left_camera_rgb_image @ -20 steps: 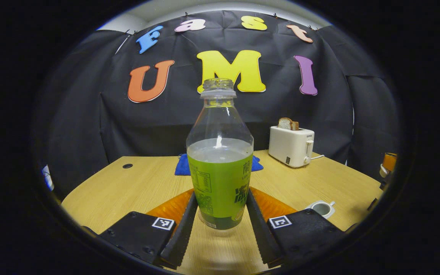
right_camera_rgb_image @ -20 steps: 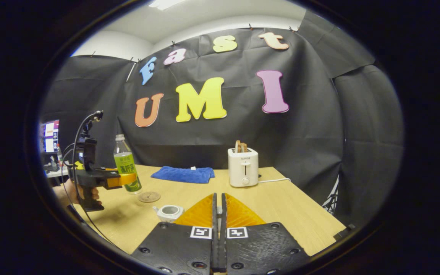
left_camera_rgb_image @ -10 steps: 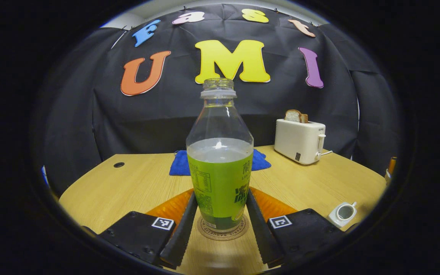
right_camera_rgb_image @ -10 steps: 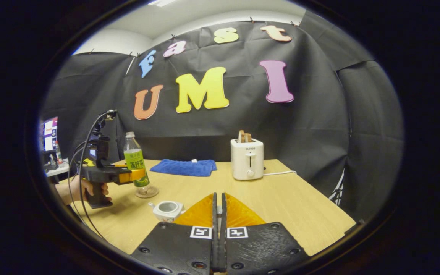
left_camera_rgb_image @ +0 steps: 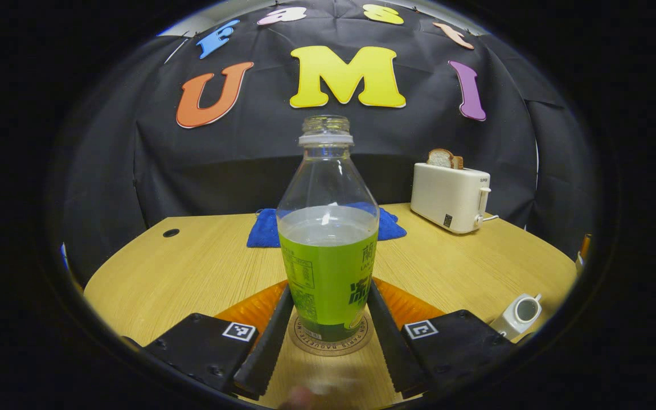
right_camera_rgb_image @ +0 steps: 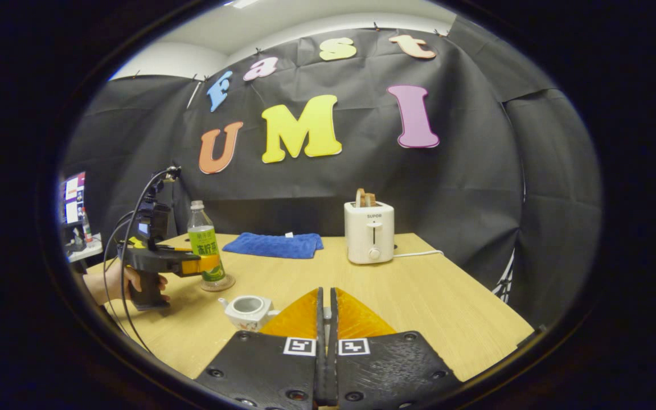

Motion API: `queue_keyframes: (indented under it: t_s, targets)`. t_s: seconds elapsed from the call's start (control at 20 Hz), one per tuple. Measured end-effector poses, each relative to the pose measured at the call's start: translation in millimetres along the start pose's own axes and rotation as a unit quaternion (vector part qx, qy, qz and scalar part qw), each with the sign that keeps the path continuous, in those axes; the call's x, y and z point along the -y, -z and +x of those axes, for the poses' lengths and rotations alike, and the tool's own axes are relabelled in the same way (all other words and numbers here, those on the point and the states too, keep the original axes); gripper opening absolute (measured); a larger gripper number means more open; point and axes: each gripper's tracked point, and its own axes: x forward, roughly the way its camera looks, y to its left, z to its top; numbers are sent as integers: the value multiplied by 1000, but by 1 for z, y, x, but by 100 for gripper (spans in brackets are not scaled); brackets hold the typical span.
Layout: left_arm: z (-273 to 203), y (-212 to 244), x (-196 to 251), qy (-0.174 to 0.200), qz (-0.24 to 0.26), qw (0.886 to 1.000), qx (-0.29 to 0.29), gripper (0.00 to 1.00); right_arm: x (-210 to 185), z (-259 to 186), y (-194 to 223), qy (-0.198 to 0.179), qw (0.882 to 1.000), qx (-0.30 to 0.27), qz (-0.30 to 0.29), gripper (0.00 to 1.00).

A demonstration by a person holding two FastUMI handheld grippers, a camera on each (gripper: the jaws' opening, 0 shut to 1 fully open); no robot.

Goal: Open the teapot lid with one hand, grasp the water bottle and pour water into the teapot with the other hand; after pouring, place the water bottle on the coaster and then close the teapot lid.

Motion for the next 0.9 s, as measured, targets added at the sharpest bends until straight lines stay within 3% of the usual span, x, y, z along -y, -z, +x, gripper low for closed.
queue_keyframes:
  t_s: [0.1,0.15,0.2,0.55,0.9]
  targets:
    - [-2,2,2,3,-2,1000,-4,83,-1,-2,-1,0,1000,1,-1,0]
    - [-4,2,3,3,-6,1000,-4,97,-1,-2,0,0,1000,1,-2,0]
    - [-6,2,5,5,-10,1000,-4,100,-2,-2,-1,-2,1000,1,-1,0]
    - [-47,2,-16,-25,-10,1000,7,100,-22,-6,-20,-15,1000,19,-13,0]
    - [-129,-7,-46,-60,-28,997,44,100,-69,15,-37,-66,997,33,-28,0]
